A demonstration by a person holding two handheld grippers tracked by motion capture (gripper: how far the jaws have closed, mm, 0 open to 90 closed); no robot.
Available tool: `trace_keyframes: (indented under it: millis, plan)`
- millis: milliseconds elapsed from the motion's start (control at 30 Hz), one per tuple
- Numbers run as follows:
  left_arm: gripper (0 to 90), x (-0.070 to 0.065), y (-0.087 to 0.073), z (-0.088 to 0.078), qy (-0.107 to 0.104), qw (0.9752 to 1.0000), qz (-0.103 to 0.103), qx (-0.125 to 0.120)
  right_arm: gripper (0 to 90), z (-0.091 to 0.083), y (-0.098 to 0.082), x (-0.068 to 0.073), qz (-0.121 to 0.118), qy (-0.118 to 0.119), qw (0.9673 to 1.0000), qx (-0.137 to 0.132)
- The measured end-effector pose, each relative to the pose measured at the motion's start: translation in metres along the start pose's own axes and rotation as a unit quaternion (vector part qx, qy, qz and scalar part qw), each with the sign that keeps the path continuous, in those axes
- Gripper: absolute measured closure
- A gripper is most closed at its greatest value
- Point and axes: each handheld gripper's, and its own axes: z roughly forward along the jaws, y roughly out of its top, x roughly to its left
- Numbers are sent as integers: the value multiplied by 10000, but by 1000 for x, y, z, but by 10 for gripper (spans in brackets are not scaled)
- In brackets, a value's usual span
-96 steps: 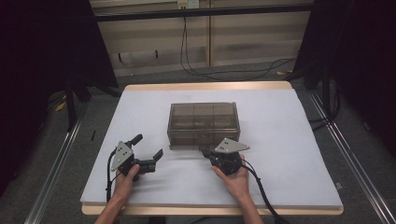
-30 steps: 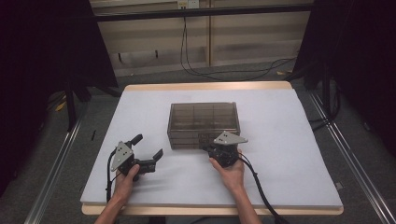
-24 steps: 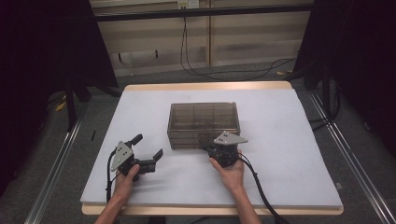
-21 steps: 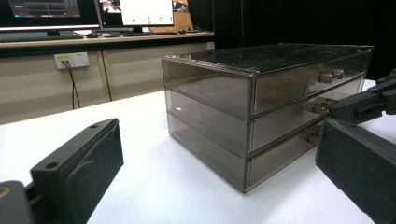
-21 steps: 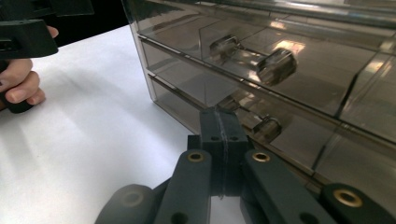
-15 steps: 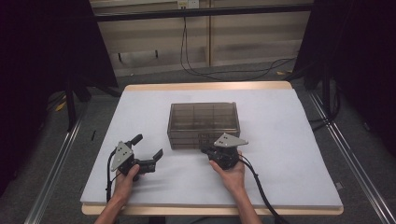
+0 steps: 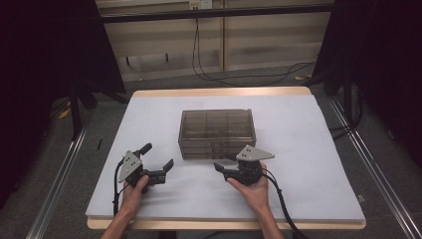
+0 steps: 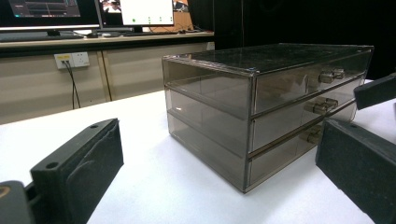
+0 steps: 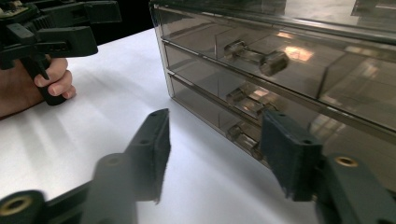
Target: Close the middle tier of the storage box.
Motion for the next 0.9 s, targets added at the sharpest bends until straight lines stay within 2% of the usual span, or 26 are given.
trace_keyframes:
  millis: [33, 367, 567, 767, 900]
  plan:
    - [8, 0, 0, 0, 2, 10000, 5, 0, 361, -4, 0, -1, 6, -24, 10000, -20]
    - [8, -1, 0, 0, 0, 10000, -22, -13, 241, -27, -4, -10, 191, -260, 9994, -152]
    - [7, 0, 0, 0, 0, 10000, 18, -1, 196, -39, -11, -16, 236, -426, 9988, -87]
    - [7, -1, 0, 0, -1, 10000, -11, -12, 116, -56, -19, -24, 380, -702, 9967, -167]
    - [8, -1, 0, 0, 0, 10000, -14, -11, 99, -66, -24, -30, 440, -871, 9950, -217]
